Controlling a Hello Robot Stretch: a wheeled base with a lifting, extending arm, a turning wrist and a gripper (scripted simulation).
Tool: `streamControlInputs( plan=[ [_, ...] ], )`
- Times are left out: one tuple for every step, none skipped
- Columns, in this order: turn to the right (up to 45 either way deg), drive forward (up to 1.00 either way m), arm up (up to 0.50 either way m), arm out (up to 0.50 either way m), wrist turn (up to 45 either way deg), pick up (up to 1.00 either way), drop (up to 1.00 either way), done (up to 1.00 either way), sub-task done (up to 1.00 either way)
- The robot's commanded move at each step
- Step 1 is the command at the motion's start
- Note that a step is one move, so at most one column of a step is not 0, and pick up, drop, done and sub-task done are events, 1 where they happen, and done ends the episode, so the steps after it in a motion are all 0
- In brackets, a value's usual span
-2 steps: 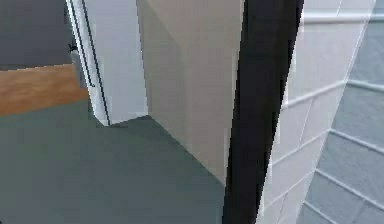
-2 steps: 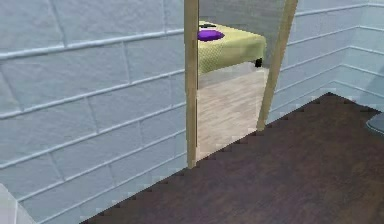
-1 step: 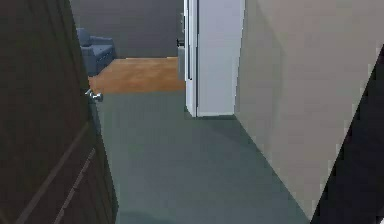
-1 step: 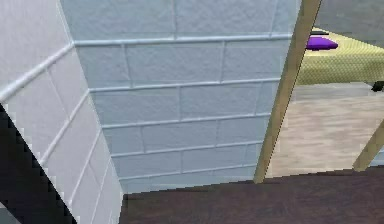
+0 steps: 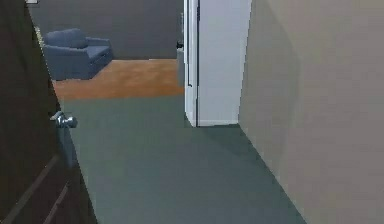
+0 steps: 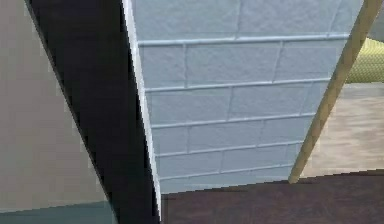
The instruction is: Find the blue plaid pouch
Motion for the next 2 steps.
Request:
streamControlInputs(
  plan=[
    [-6.0, 0.00, 0.00, 0.00, 0.0, 0.00, 0.00, 0.00, 0.00],
    [0.0, 0.75, 0.00, 0.00, 0.0, 0.00, 0.00, 0.00, 0.00]
  ],
)
